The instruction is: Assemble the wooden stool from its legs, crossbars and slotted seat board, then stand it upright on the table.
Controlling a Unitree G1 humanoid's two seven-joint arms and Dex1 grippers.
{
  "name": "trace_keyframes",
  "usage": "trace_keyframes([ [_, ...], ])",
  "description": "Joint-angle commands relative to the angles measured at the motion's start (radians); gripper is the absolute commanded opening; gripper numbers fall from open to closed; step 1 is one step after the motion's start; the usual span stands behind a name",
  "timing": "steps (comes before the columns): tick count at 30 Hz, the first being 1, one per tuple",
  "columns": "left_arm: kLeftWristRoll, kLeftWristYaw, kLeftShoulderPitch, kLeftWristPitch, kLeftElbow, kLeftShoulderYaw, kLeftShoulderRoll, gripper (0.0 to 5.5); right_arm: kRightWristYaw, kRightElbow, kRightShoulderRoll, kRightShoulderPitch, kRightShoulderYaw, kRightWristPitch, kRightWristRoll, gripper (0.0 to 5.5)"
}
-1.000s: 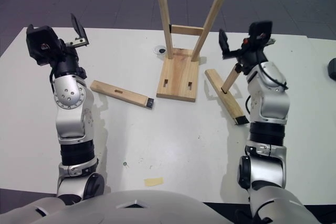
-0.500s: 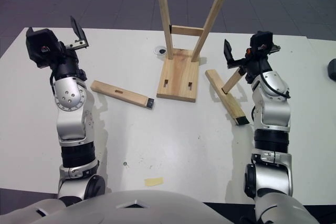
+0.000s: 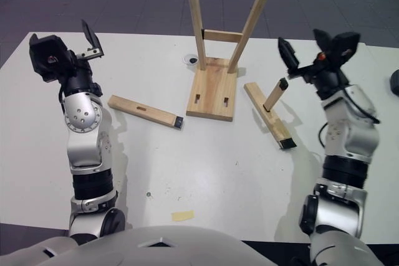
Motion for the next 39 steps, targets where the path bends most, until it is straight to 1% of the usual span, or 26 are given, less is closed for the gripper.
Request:
trace_keyframes([
  [1, 0.024, 0.015, 0.029, 0.018, -0.053, -0.007, -0.014, 5.40, 0.207, -0.015, -0.098, 0.199, 0.013, 0.033, 0.014, 5.37],
  [3, 0.031, 0.019, 0.039, 0.026, -0.071, -0.012, -0.020, 5.40, 0.272, 0.004, -0.131, 0.261, 0.030, 0.014, -0.012, 5.37],
  [7, 0.037, 0.019, 0.042, 0.040, -0.091, -0.023, -0.034, 5.40, 0.292, 0.089, -0.146, 0.298, 0.061, -0.018, -0.076, 5.37],
  [10, 0.038, 0.016, 0.031, 0.047, -0.088, -0.033, -0.042, 5.40, 0.284, 0.131, -0.135, 0.311, 0.145, -0.083, -0.175, 5.37],
  [12, 0.038, 0.015, 0.026, 0.049, -0.086, -0.038, -0.045, 5.40, 0.294, 0.115, -0.124, 0.318, 0.181, -0.086, -0.191, 5.37],
  [16, 0.034, 0.016, 0.022, 0.052, -0.083, -0.044, -0.049, 5.40, 0.221, 0.157, -0.093, 0.286, 0.277, -0.110, -0.296, 5.37],
  [19, 0.031, 0.016, 0.019, 0.056, -0.083, -0.046, -0.050, 5.40, 0.158, 0.194, -0.076, 0.250, 0.301, -0.095, -0.340, 4.94],
  [23, 0.028, 0.019, 0.015, 0.062, -0.088, -0.041, -0.052, 5.40, 0.133, 0.243, -0.094, 0.223, 0.320, -0.054, -0.368, 4.28],
  [30, 0.027, 0.019, 0.008, 0.069, -0.092, -0.044, -0.054, 5.40, 0.208, 0.267, -0.150, 0.191, 0.341, 0.073, -0.349, 3.37],
  [31, 0.024, 0.017, 0.006, 0.072, -0.092, -0.044, -0.055, 5.40, 0.217, 0.269, -0.157, 0.190, 0.343, 0.071, -0.350, 3.16],
  [35, 0.012, 0.011, 0.004, 0.087, -0.090, -0.041, -0.060, 5.40, 0.248, 0.264, -0.174, 0.179, 0.356, 0.076, -0.350, 2.62],
  [38, 0.004, 0.009, 0.000, 0.098, -0.088, -0.039, -0.060, 5.40, 0.267, 0.249, -0.181, 0.160, 0.362, 0.080, -0.344, 2.12],
  [39, 0.002, 0.008, -0.002, 0.102, -0.087, -0.039, -0.059, 5.40, 0.269, 0.248, -0.181, 0.152, 0.361, 0.084, -0.341, 2.08],
])
